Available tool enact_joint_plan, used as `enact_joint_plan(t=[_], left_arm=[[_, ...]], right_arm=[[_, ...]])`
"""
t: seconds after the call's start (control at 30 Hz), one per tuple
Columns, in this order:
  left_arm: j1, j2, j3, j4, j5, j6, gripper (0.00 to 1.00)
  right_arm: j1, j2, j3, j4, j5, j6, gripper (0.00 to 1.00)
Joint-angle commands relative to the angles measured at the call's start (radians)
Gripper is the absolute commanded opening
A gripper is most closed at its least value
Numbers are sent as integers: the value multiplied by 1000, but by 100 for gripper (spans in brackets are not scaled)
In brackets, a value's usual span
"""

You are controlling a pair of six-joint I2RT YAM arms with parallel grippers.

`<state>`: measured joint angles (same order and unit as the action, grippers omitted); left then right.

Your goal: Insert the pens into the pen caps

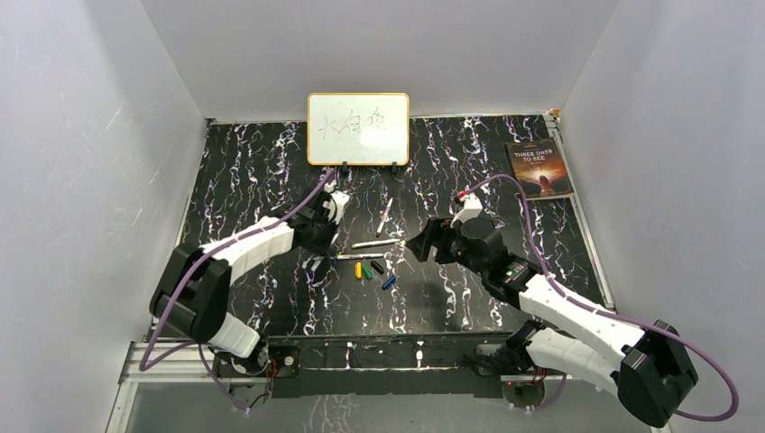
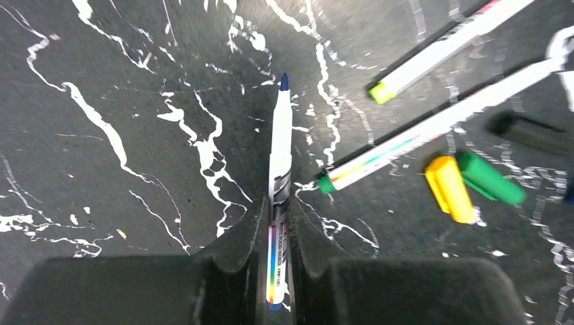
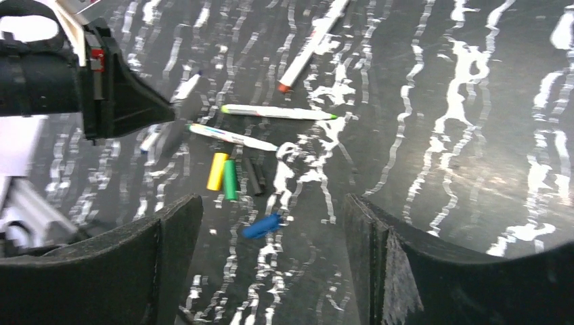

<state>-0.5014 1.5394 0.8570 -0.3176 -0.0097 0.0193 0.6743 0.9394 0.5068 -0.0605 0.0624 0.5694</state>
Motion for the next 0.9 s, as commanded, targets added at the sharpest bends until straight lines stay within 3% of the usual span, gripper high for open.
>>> enact_joint_plan(t=[0.0, 0.17, 0.27, 0.5, 0.87], left_arm=[[-7, -157, -1, 26, 108, -30, 0], [-9, -228, -9, 50, 121, -41, 0], [-12, -308, -5, 82, 248, -80, 0], [-25, -315, 7, 152, 364, -155, 0], [-57, -379, -12, 204, 388, -209, 0]], right_arm=[[2, 29, 7, 202, -157, 135, 75], [3, 123, 1, 390, -256, 262, 73], [21, 213, 105, 389, -249, 264, 70], [156, 336, 278, 316, -129, 204, 66], [194, 381, 312, 347, -50, 201, 65]])
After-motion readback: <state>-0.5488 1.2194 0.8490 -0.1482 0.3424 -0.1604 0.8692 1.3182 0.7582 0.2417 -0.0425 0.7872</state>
